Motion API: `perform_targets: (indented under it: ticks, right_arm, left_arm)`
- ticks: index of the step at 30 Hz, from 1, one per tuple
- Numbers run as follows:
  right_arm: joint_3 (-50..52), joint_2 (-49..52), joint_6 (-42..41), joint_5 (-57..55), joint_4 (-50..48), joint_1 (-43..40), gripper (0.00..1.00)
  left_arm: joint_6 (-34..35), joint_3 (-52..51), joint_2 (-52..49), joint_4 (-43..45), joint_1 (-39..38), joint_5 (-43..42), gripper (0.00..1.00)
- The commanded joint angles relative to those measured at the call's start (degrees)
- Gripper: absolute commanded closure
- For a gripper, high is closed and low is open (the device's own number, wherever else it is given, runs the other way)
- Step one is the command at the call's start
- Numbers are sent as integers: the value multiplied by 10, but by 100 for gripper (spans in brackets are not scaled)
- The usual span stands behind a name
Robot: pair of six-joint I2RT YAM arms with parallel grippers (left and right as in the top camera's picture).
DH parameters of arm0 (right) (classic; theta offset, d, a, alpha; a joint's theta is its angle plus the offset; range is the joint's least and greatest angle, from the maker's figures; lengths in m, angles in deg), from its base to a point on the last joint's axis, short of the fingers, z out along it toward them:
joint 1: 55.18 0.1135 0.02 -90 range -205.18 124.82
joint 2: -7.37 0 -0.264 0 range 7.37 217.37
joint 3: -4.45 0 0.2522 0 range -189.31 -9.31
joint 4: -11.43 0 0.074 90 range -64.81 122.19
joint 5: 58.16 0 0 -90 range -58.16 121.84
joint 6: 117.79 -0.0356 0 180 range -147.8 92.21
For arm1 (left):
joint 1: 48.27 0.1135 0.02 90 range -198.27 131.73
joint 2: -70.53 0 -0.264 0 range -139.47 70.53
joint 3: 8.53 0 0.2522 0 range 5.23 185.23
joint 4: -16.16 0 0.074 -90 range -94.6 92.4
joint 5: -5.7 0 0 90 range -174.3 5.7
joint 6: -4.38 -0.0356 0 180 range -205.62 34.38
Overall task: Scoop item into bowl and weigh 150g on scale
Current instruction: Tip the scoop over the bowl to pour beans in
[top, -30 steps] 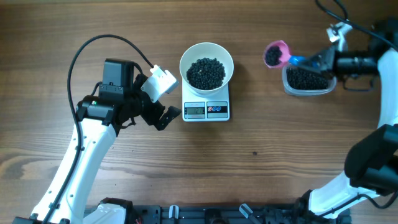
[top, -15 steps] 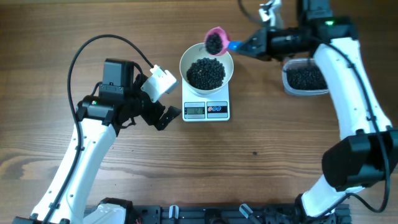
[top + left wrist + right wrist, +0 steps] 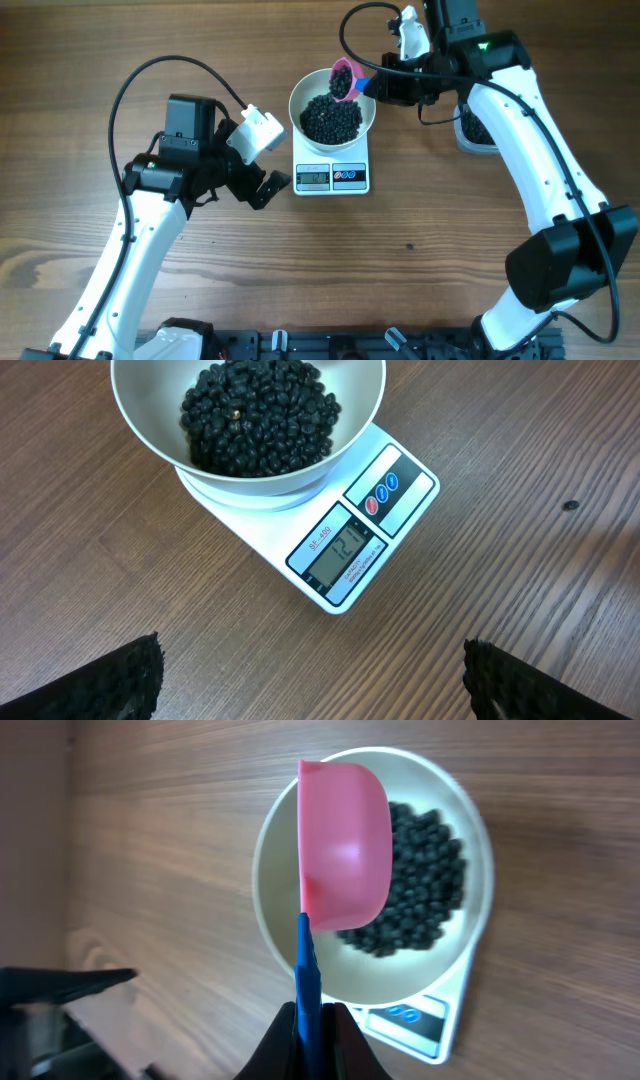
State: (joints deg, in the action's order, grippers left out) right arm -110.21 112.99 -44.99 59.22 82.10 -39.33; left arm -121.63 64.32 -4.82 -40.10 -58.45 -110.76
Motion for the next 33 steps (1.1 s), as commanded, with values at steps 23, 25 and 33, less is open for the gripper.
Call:
perform_targets:
  ticks: [23,25,33]
  right_arm:
    - [-15,9,160,-206,-35,95,96]
    - [-15,9,161,-214,-35,100,96]
    - [-15,9,150,-189,-37,99,96]
  left_arm:
    - [-11,0,7,0,-2,-5,0]
    - [-11,0,7,0,-2,-5,0]
    - [-11,0,7,0,-2,-5,0]
